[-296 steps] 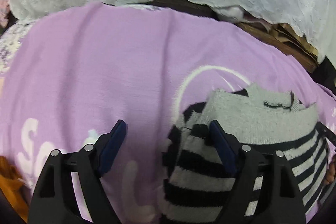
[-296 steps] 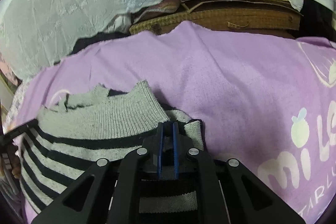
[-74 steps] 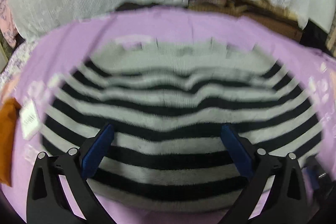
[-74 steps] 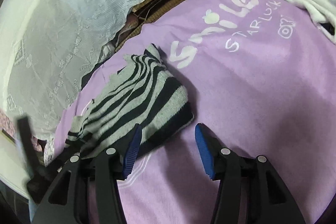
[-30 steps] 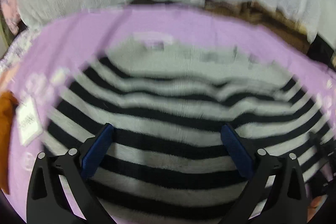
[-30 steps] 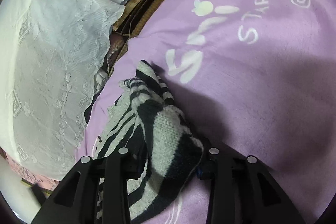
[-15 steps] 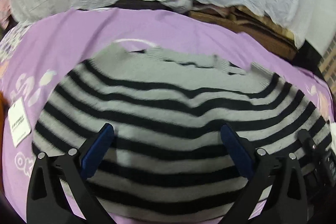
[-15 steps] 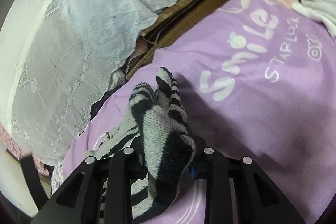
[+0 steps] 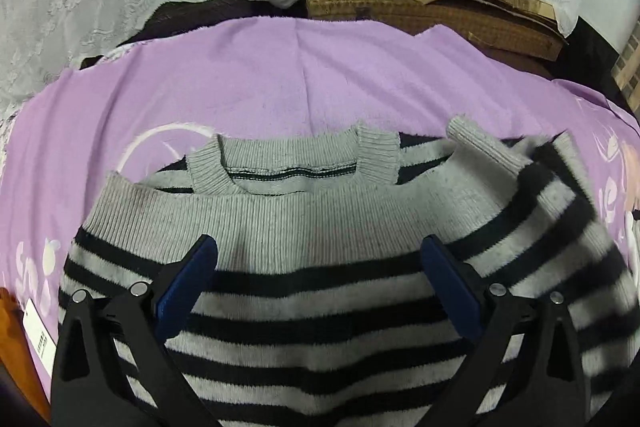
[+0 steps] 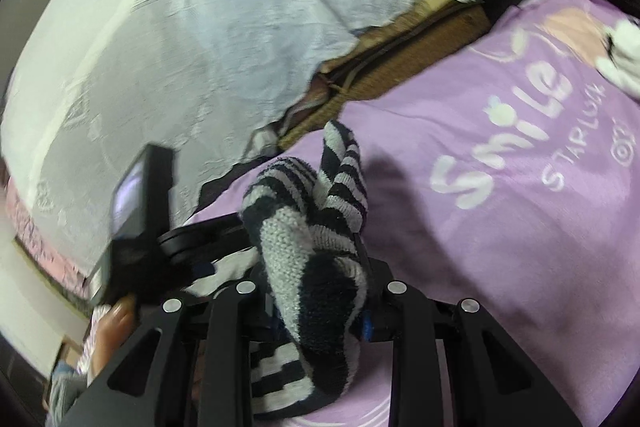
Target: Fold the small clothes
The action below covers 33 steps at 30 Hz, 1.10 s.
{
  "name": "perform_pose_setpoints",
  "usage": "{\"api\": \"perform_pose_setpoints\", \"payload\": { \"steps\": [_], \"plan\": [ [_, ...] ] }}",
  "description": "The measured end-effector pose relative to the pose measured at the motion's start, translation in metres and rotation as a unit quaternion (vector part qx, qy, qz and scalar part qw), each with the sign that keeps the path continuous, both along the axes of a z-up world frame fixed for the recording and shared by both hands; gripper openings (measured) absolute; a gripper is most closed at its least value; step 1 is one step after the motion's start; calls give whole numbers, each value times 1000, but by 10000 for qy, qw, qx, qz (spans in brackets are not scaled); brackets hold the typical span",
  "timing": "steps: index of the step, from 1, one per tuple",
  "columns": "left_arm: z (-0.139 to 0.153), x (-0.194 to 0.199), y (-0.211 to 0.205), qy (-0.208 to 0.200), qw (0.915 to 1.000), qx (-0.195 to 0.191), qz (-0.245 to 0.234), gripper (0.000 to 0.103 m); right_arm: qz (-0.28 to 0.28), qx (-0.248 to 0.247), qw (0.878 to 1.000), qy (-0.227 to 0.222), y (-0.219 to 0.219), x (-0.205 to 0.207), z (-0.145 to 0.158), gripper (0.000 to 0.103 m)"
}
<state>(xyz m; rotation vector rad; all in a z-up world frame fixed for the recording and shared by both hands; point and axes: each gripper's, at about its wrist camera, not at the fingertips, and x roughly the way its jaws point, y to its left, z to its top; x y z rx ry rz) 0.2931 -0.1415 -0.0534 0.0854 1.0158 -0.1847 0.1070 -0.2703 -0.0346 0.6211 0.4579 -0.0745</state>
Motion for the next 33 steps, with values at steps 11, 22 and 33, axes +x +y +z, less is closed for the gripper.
{"api": "perform_pose_setpoints", "payload": {
  "steps": [11,22,33],
  "plan": [
    [35,-13,42,-369,9985,-393,49,98,857,-932,9914,-337,62,-8,35,28],
    [70,-14,117,-828,9934,-449,656,98,1352,-1521,9782,-401,133,6,63,28],
    [75,-11,207,-1014,9860,-196,1311,98,1912,-1974,9611,-282,221,32,66,28]
  ]
}}
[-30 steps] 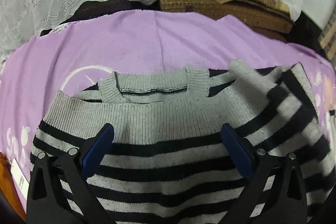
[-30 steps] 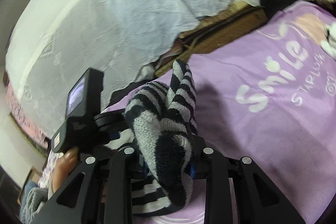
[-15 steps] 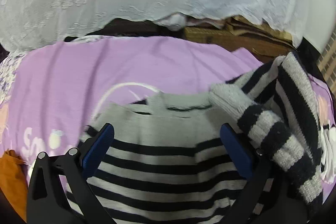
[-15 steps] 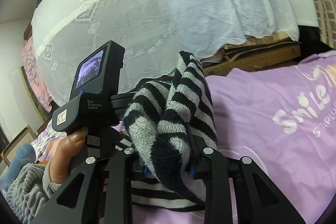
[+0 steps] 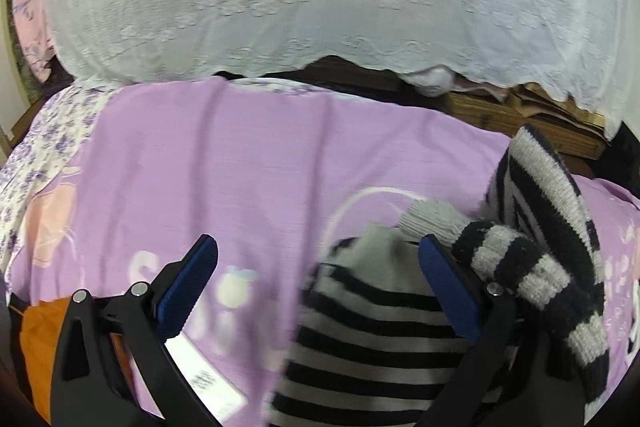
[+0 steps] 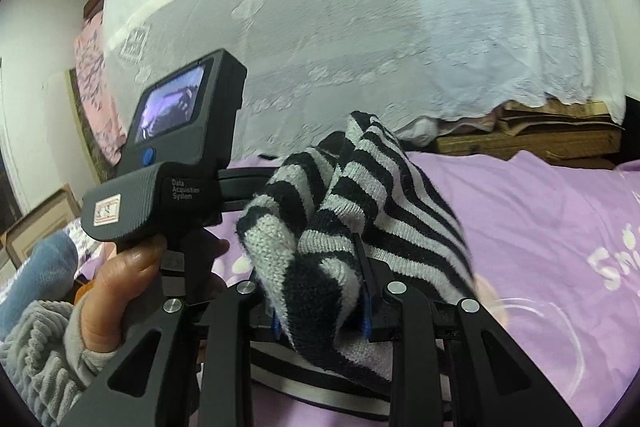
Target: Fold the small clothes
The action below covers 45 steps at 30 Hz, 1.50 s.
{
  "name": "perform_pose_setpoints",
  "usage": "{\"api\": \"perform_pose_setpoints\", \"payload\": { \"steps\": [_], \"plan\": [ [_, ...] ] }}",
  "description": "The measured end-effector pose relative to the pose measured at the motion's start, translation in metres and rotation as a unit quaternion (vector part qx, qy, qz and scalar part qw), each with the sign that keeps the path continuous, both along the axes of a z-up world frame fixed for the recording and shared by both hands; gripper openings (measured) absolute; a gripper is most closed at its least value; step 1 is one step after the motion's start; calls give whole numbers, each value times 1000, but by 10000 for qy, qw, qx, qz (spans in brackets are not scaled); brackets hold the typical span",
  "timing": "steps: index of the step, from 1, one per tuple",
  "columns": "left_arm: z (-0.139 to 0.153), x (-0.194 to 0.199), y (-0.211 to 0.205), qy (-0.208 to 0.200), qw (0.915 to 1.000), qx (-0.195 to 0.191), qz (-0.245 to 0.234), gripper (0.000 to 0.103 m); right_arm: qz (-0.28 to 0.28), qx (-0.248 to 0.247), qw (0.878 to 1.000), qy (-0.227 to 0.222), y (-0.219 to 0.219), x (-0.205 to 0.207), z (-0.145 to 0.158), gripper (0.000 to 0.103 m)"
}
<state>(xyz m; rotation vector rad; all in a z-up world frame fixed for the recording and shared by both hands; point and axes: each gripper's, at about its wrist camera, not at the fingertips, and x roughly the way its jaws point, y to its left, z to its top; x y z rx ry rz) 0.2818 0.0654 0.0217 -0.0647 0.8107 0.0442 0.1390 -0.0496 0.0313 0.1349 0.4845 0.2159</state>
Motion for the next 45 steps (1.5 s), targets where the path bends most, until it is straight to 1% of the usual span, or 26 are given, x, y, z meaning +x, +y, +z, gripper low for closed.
{"api": "perform_pose_setpoints", "payload": {
  "steps": [5,10,14,18,21,25,26,28,29,30,33,36,39,41,43,45],
  "plan": [
    [-14,0,33,43,9997,54,234,98,151,-232,9995,164,34,10,-12,28],
    [-39,4,59,209,9988,-71,431,98,273,-435,9980,358,59,19,-29,28],
    [-64,8,81,402,9967,-359,600,98,374,-664,9956,538,76,22,-48,28],
    [-88,13,99,639,9930,-657,746,98,449,-940,9912,811,91,25,-72,28],
    [-97,16,107,687,9913,-772,818,98,466,-1137,9884,897,98,26,-81,29],
    [-94,15,119,590,9886,-1004,956,98,521,-1273,9860,939,104,26,-84,32],
    [-94,15,124,575,9869,-1142,984,98,603,-1305,9847,988,106,26,-86,34],
    [-91,11,130,493,9844,-1328,1041,98,739,-1365,9829,990,107,27,-85,43],
    [-88,9,131,441,9844,-1346,1042,98,792,-1389,9822,982,109,26,-85,47],
    [-85,7,131,381,9854,-1329,998,98,840,-1438,9813,966,110,24,-85,48],
    [-71,-3,121,183,9901,-1157,770,98,925,-1434,9809,937,105,19,-81,48],
    [-58,-11,107,28,9944,-922,519,98,1090,-1306,9818,846,95,4,-67,47],
    [-43,-21,88,-115,9970,-727,219,98,1233,-1178,9836,579,74,-19,-47,47],
    [-34,-27,77,-241,9979,-604,56,98,1090,-1164,9865,372,60,-29,-35,47],
    [-28,-34,65,-366,9980,-501,-93,98,862,-930,9915,307,35,-26,-21,45],
    [-25,-39,53,-445,9980,-397,-212,99,522,-559,9964,373,5,-8,-9,30]
  ]
}}
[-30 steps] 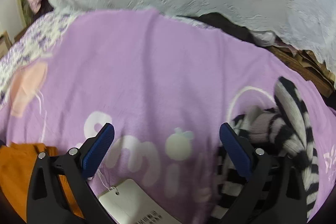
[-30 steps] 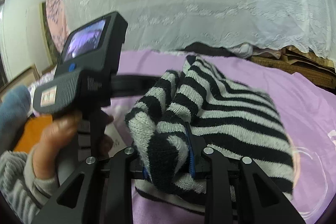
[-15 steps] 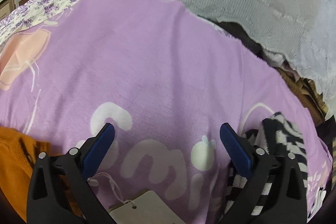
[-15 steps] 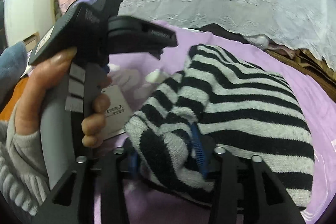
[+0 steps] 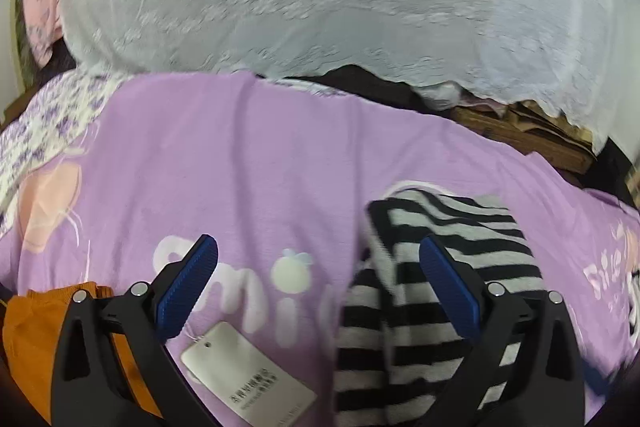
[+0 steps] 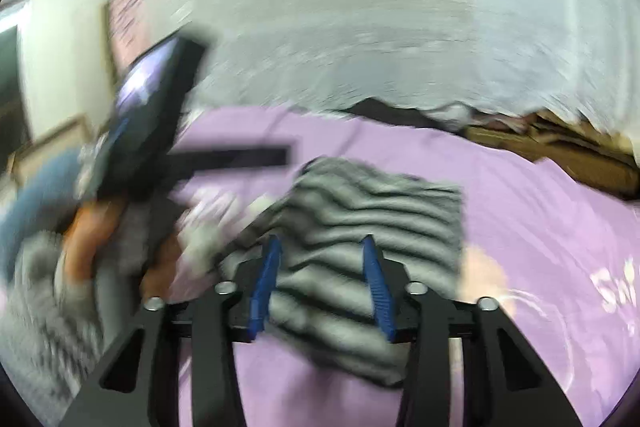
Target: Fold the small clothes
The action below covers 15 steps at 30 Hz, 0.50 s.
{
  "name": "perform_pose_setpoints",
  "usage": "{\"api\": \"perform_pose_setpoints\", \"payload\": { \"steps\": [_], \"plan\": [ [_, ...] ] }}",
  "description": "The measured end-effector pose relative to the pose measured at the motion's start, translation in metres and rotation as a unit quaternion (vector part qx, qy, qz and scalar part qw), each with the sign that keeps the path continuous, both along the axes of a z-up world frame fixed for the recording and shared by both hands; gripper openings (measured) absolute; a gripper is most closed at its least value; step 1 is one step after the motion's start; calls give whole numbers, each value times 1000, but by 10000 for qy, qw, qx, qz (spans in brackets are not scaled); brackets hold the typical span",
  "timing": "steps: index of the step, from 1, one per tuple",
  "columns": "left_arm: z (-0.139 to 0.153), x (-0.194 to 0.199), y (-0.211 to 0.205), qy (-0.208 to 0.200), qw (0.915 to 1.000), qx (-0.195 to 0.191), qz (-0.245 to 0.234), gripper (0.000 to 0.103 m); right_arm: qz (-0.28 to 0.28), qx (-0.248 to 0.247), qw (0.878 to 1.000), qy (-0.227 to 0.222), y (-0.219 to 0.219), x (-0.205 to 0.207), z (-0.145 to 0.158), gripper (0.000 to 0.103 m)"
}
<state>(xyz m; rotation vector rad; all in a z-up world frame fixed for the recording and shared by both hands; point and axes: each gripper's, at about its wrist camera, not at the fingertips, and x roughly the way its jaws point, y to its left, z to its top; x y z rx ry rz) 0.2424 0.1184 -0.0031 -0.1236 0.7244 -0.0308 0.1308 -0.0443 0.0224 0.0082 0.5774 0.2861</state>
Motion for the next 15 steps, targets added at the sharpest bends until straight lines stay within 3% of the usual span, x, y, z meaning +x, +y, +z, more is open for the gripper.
{"api": "perform_pose_setpoints", "payload": {
  "steps": [5,8,11,15],
  "plan": [
    [-26,8,-20,296,9988,347,-162,99,-547,440,9957,613,-41,70,-2,20],
    [-53,18,-25,602,9959,660,-160,99,-809,341,9888,1210,-44,112,-28,20],
    [-62,24,-16,822,9958,335,-219,99,-903,297,9785,1828,-47,130,-66,16],
    [-68,27,-9,933,9953,56,-259,99,-907,349,9810,1681,-46,124,-70,15]
  ]
}}
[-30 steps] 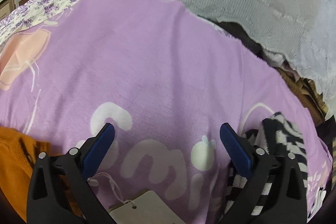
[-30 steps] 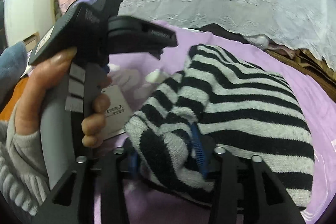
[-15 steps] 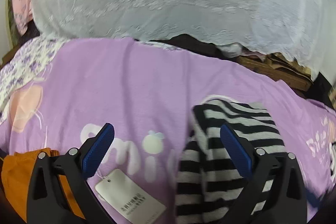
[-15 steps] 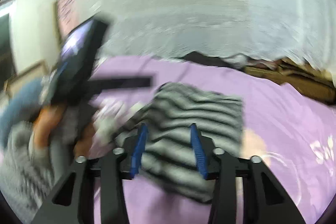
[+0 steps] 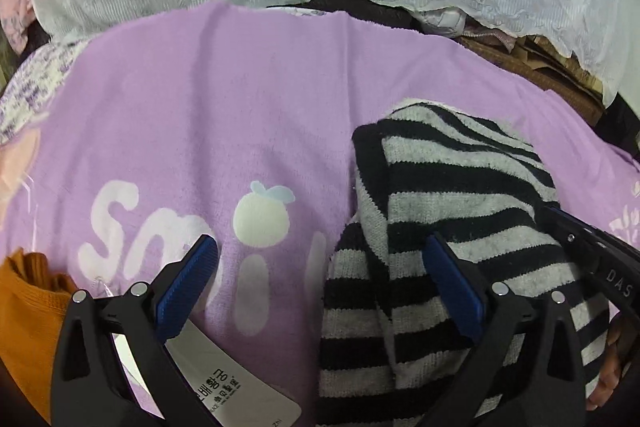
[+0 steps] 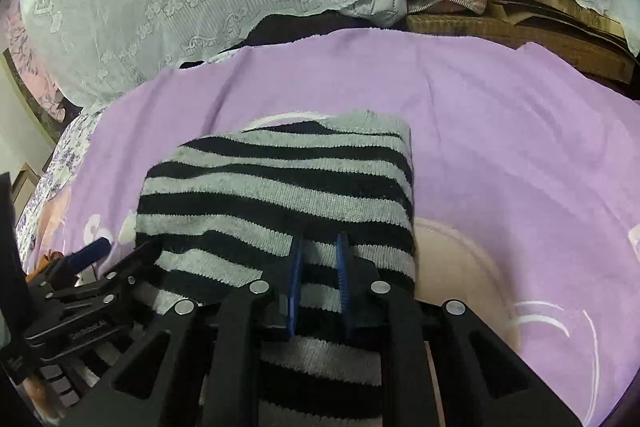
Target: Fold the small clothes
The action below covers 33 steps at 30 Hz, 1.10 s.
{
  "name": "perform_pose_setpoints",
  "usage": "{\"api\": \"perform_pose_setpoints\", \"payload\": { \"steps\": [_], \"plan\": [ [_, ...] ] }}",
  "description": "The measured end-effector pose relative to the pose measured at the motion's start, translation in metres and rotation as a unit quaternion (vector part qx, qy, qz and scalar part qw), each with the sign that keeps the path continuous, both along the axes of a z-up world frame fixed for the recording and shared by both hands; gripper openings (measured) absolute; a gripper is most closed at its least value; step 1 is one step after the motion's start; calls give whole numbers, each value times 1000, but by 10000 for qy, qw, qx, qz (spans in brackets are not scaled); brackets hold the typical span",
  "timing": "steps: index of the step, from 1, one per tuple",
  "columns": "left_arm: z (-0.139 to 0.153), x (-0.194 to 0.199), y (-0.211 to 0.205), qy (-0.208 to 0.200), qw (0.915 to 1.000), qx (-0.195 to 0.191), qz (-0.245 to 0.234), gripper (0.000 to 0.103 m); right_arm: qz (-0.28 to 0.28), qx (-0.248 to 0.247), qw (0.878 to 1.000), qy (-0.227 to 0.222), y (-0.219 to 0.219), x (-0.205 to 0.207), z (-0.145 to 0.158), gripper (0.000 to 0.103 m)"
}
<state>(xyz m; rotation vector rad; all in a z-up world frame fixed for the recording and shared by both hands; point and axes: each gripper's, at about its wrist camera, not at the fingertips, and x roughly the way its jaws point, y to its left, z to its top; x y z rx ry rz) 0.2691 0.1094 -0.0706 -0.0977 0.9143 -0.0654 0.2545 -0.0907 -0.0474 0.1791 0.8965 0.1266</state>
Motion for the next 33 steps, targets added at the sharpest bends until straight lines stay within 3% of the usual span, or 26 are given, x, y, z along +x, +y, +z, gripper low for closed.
{"api": "perform_pose_setpoints", "payload": {
  "steps": [6,9,14,19,33],
  "plan": [
    [24,-29,14,-261,9991,-270,187,98,108,-118,9967,-792,3,-58,36,18],
    [32,-46,12,-386,9986,-361,94,98,239,-108,9951,-950,3,-87,42,18],
    [6,-54,-16,-50,9997,215,-85,99,293,-133,9956,-878,0,-110,23,18],
    [3,-71,-27,-352,9965,753,-10,99,366,-165,9945,-971,2,-119,9,18],
    [3,-88,-27,-526,9933,1021,108,99,388,-255,9934,-1052,0,-131,1,18]
  ]
}}
